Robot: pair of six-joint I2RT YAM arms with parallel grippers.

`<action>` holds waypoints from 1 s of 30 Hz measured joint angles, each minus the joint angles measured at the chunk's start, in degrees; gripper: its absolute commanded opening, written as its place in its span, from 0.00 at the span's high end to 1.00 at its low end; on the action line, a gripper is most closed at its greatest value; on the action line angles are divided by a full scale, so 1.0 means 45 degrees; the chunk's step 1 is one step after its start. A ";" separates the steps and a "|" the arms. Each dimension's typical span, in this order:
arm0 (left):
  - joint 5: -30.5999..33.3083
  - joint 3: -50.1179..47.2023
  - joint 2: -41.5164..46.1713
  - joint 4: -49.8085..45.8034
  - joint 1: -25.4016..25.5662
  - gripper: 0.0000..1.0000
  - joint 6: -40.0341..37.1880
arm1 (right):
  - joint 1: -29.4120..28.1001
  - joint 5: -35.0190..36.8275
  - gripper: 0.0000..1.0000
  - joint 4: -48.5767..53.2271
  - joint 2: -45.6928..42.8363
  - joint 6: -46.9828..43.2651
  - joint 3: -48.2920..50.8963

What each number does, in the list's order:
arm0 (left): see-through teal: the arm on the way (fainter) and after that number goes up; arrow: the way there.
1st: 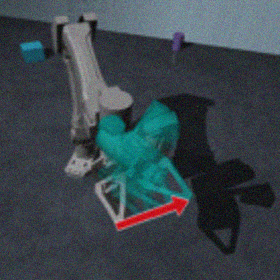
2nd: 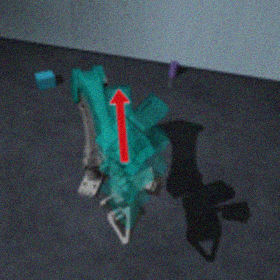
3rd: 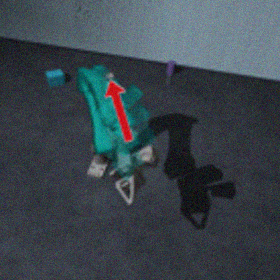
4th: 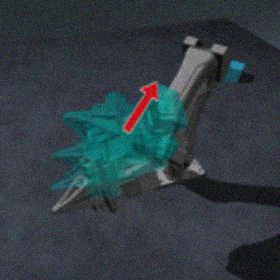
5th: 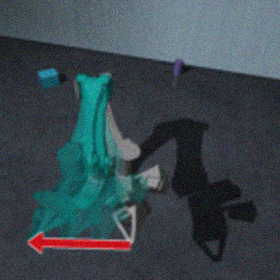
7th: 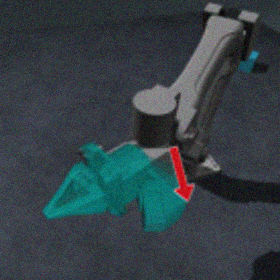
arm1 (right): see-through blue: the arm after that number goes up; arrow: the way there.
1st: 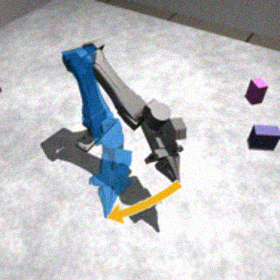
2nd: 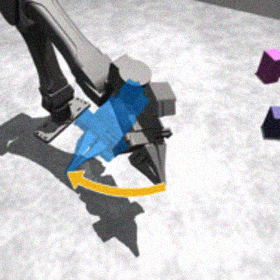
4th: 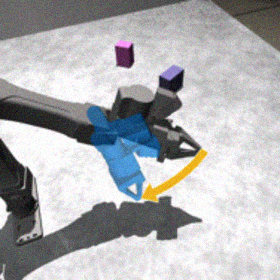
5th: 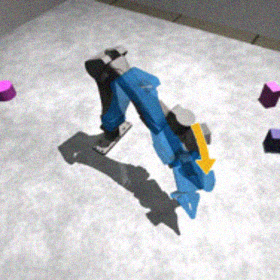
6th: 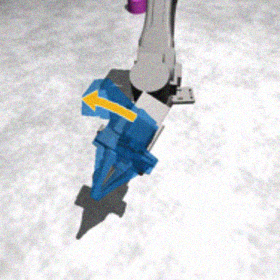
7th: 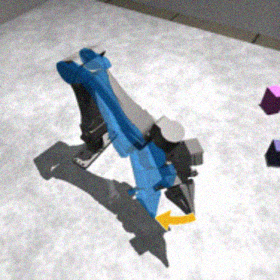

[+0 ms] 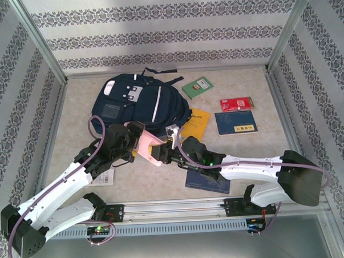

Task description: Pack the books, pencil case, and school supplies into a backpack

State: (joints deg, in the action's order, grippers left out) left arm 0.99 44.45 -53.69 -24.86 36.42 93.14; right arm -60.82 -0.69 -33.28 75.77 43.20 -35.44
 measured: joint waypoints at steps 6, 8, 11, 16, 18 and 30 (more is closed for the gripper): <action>0.0340 0.0466 -0.0024 -0.0097 0.0000 0.00 -0.1020 | 0.1350 -0.0253 0.70 0.1345 -0.0534 0.0675 -0.0005; 0.0432 0.0568 -0.0121 -0.0146 0.0000 0.00 -0.1409 | 0.2069 -0.0301 0.69 0.2050 -0.0787 0.0903 -0.0005; 0.0612 0.0787 -0.0481 -0.0471 0.0000 0.00 -0.2171 | 0.3157 -0.0384 0.69 0.3196 -0.1433 0.1093 -0.0005; 0.1336 0.1957 -0.1326 -0.1350 0.0005 0.00 -0.4624 | 0.5139 -0.0709 0.69 0.4571 -0.3177 0.1185 0.0039; 0.1666 0.3279 -0.2084 -0.1695 0.0000 0.01 -0.6441 | 0.6110 -0.0835 0.69 0.5134 -0.4109 0.1302 0.0107; 0.0063 1.2318 -1.0496 -0.3118 -0.0403 0.25 -1.5072 | 1.0418 -0.1549 0.69 0.8272 -0.8369 0.1773 0.1307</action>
State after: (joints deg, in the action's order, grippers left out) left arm 1.28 99.88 -100.92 -38.89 34.61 25.32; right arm -13.93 -7.66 3.95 38.11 51.18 -29.56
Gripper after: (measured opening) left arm 0.765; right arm 0.338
